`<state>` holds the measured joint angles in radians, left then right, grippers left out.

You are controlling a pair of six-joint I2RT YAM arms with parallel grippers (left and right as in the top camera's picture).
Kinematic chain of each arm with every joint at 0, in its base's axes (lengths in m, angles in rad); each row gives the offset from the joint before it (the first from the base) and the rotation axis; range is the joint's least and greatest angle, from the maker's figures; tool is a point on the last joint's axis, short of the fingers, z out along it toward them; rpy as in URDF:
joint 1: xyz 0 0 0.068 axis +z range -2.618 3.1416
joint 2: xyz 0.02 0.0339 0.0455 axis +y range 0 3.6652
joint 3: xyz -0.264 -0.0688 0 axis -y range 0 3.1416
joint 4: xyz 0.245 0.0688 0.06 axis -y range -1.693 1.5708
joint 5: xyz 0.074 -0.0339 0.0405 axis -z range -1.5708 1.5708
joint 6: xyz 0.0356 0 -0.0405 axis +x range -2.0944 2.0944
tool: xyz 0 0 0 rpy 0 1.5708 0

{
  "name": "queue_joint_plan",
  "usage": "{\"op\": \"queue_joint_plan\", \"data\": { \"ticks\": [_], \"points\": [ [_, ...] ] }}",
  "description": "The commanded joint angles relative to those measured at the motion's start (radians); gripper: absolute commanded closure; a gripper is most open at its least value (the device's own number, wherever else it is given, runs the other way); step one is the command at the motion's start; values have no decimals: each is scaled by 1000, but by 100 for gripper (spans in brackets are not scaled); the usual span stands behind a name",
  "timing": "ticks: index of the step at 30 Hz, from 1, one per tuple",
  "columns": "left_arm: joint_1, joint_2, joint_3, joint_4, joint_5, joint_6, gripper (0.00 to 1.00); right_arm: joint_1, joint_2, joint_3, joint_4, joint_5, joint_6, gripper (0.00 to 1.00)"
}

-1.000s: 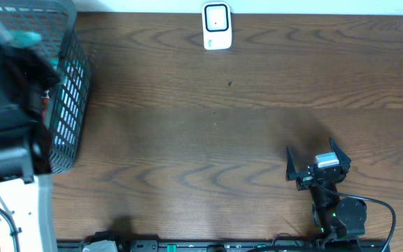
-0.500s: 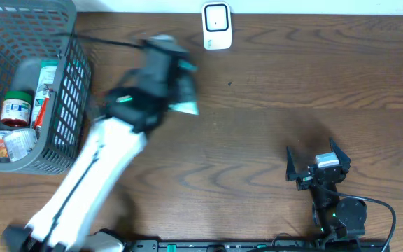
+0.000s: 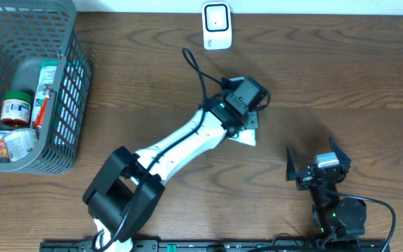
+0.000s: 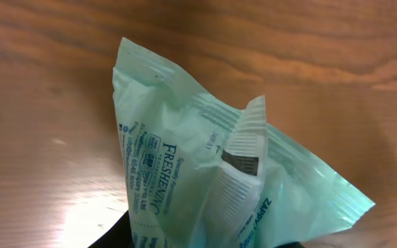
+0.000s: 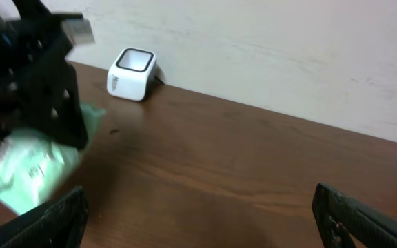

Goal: Scan the item barcode
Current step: 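Lift the wipes pack out and carry it toward the scanner, then hold the wipes pack in front of the white scanner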

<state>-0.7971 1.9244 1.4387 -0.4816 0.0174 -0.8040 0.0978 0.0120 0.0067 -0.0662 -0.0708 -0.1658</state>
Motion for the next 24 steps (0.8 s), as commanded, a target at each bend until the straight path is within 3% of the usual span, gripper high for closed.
{"op": "queue_joint_plan", "data": {
  "ticks": [1,6,17,24],
  "points": [
    [-40,54,20,36,55,-89,73,6,-5,-1,-4,2,0,1],
    [-77,118,20,193,152,-100,73,6,-5,-1,-4,2,0,1],
    [-125,166,20,310,150,-100,73,6,-5,-1,-4,2,0,1],
    [-145,171,20,328,72,-100,73,6,-5,-1,-4,2,0,1]
  ]
}}
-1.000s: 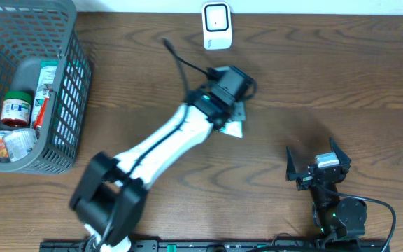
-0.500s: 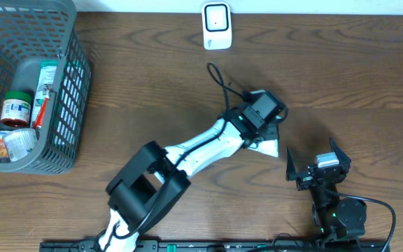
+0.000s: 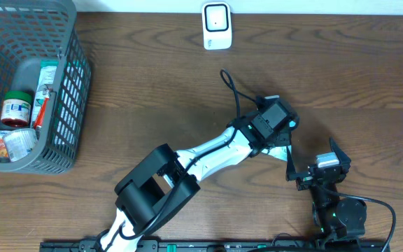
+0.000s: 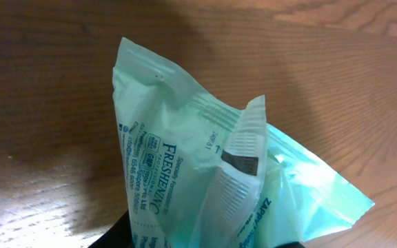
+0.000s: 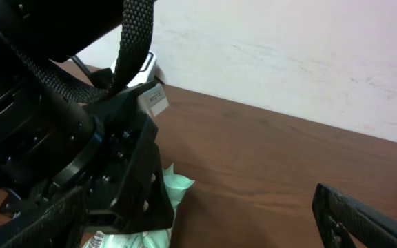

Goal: Scan the item barcode
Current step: 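Hold the wipes pack in front of the white scanner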

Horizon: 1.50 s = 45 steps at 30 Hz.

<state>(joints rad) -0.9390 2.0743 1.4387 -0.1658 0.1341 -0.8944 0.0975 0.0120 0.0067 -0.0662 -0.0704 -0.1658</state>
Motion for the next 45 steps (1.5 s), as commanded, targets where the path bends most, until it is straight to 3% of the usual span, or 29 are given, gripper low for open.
{"op": "queue_joint_plan", "data": {
  "ticks": [1,5,7,8,13,22,24,25,27,28,34,45],
  "points": [
    [-4,21,20,16,-45,-9,73,6,-5,-1,-4,2,0,1],
    [-14,21,20,26,-45,-10,71,6,-5,-1,-4,2,0,1],
    [-18,21,20,26,-45,-9,56,6,-5,-1,-4,2,0,1],
    [-18,21,20,26,-45,-9,42,6,-5,-1,-4,2,0,1],
    [-18,21,20,26,-45,-6,16,6,-5,-1,-4,2,0,1],
    [6,-11,21,49,-85,210,12,6,-5,-1,-4,2,0,1],
    [13,-16,21,32,-94,237,20,6,-5,-1,-4,2,0,1],
    [13,-16,21,24,-93,250,36,6,-5,-1,-4,2,0,1],
    [13,-16,21,0,-93,278,79,6,-5,-1,-4,2,0,1],
    [12,-15,20,-11,-93,282,92,6,-5,-1,-4,2,0,1],
    [11,-15,18,-36,16,428,93,6,-5,-1,-4,2,0,1],
    [11,39,-4,-50,16,451,93,6,-5,-1,-4,2,0,1]
  ]
}}
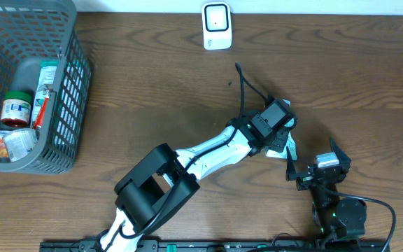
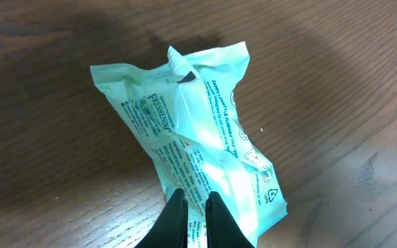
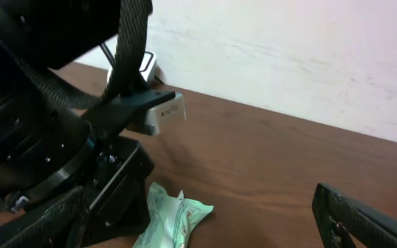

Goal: Scan the item barcode
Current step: 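Hold the wipes pack in front of the white scanner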

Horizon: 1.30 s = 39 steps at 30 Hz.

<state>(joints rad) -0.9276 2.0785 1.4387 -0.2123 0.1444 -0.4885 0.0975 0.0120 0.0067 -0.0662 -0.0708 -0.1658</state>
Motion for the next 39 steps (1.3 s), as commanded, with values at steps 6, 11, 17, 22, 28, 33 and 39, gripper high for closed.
{"op": "queue_joint_plan", "data": {
  "ticks": [6,11,17,22,28,33,39],
  "points": [
    [2,19,10,0,6,116,93,6,-5,-1,-4,2,0,1],
    [8,-16,21,5,87,129,93,6,-5,-1,-4,2,0,1],
    [15,22,20,18,215,145,92,6,-5,-1,-4,2,0,1],
    [16,42,20,31,214,144,92,6,-5,-1,-4,2,0,1],
    [16,97,17,30,214,144,92,6,-5,-1,-4,2,0,1],
    [16,127,17,30,215,144,93,6,-5,-1,-4,2,0,1],
    [16,36,17,31,214,145,93,6,-5,-1,-4,2,0,1]
  ]
}}
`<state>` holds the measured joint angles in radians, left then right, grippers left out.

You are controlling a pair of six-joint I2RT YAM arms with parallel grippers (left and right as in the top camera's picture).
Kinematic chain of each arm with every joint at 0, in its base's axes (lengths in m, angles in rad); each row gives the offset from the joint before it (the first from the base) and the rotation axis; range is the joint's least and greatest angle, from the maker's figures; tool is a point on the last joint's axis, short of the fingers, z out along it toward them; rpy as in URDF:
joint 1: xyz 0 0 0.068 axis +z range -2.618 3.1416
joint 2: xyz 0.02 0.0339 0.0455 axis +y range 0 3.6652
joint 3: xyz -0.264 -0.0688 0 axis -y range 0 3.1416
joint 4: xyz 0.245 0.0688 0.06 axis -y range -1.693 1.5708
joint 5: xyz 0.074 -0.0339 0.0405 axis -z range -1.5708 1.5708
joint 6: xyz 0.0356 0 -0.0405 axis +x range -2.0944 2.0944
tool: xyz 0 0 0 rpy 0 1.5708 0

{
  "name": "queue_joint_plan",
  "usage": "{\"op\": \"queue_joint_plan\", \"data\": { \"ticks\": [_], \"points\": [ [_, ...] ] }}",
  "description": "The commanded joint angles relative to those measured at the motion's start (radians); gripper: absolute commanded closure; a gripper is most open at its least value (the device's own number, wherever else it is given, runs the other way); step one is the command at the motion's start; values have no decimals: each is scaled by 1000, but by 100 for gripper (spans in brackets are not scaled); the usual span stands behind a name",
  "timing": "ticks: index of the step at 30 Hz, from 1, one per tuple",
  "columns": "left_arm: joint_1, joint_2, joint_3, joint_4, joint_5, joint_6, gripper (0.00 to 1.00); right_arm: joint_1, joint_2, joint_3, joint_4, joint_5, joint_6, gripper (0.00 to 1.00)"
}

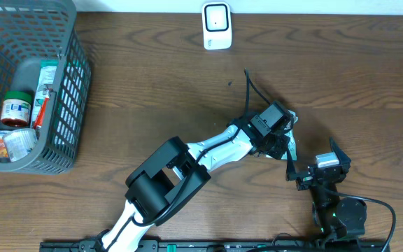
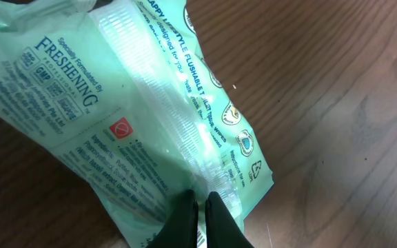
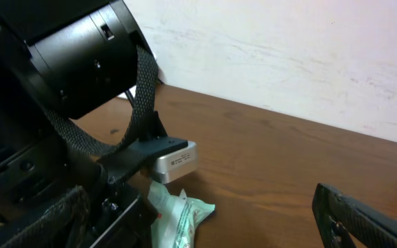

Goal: Scan the item barcode
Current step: 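Hold the wipes pack in front of the white scanner, then release the wipes pack onto the table beside the right gripper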

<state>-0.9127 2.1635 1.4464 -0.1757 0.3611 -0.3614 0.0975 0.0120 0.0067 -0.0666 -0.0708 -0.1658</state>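
Note:
A pale green wipes packet [image 2: 150, 103] printed "FRESHENING" lies on the wooden table [image 1: 369, 77], right of centre. In the overhead view only its edge [image 1: 290, 145] shows, under the left wrist. My left gripper [image 2: 200, 207] is pressed low onto the packet's near end, its two black fingers shut with a sliver of the wrapper between them. My right gripper [image 1: 318, 166] stands open just right of the packet, holding nothing. In the right wrist view the packet [image 3: 185, 217] lies in front of it. The white barcode scanner [image 1: 216, 26] stands at the table's far edge.
A grey wire basket [image 1: 65, 105] at the far left holds several grocery items. The left arm's black cable [image 1: 247, 84] loops above the table beyond the wrist.
The left wrist has dropped closer to the packet, which now fills its view. The packet still lies on the table by the right gripper. The right arm has not moved.
The left gripper first held the packet up near the table's middle, below the scanner. It then held it further right, beside the right gripper. Later the packet lay flat on the table with the left fingers at its end, and now the wrist is lower over it.

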Motion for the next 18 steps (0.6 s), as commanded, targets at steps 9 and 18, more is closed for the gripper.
{"op": "queue_joint_plan", "data": {
  "ticks": [9,18],
  "points": [
    [48,-298,10,-73,-102,16,93,6,-5,-1,-4,2,0,1],
    [290,-595,10,-440,-344,17,92,6,-5,-1,-4,2,0,1]
  ]
}}
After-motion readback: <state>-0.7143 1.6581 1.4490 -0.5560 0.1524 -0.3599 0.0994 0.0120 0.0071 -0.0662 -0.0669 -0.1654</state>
